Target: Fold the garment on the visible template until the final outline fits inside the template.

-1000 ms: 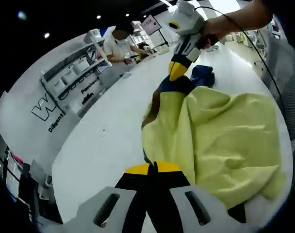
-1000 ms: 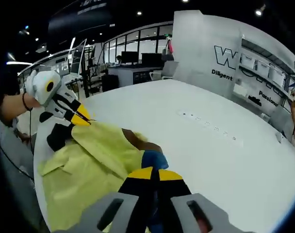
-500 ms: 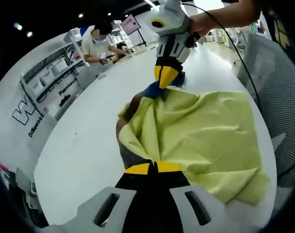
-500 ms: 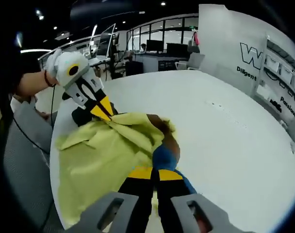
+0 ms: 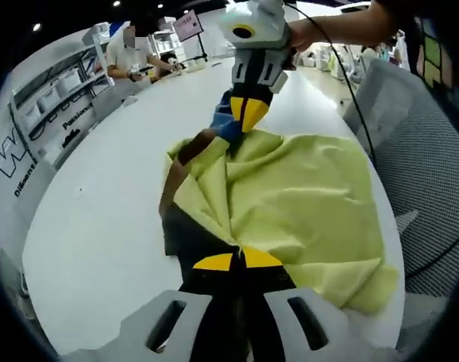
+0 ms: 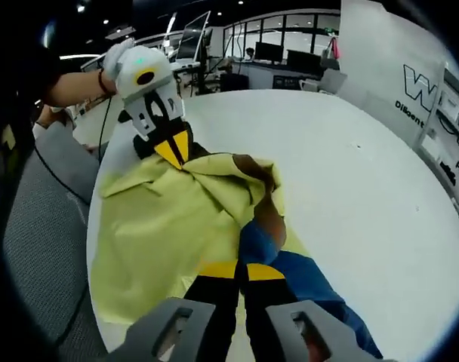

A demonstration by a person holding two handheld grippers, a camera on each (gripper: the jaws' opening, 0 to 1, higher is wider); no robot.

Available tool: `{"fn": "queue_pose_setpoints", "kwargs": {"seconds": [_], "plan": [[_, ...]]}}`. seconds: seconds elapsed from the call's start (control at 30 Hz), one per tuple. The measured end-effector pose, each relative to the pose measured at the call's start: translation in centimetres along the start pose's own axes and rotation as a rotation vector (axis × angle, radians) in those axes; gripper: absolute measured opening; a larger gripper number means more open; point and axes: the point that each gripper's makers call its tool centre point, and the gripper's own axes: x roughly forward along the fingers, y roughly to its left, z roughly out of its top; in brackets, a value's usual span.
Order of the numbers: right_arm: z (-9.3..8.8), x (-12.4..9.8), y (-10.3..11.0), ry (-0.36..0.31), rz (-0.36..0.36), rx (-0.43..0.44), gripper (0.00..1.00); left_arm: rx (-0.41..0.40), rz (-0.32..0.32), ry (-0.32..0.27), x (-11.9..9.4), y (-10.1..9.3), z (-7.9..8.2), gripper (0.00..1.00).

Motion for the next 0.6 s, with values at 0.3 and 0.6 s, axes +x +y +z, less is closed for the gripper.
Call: {"fn": "queue_pose_setpoints", "kwargs": {"seconds": [0.3, 0.6], "plan": [[-1.5, 0.8, 0.1, 0.051, 0.025, 0.041, 0.00, -0.118, -0.051, 0.014, 0.2, -1.1, -0.8, 0.02], [0.0, 0.1, -0.8, -0.045, -0.009, -0.007, 0.10, -0.087, -0.052, -0.100, -0.5, -0.5, -0.2, 0.08]]}}
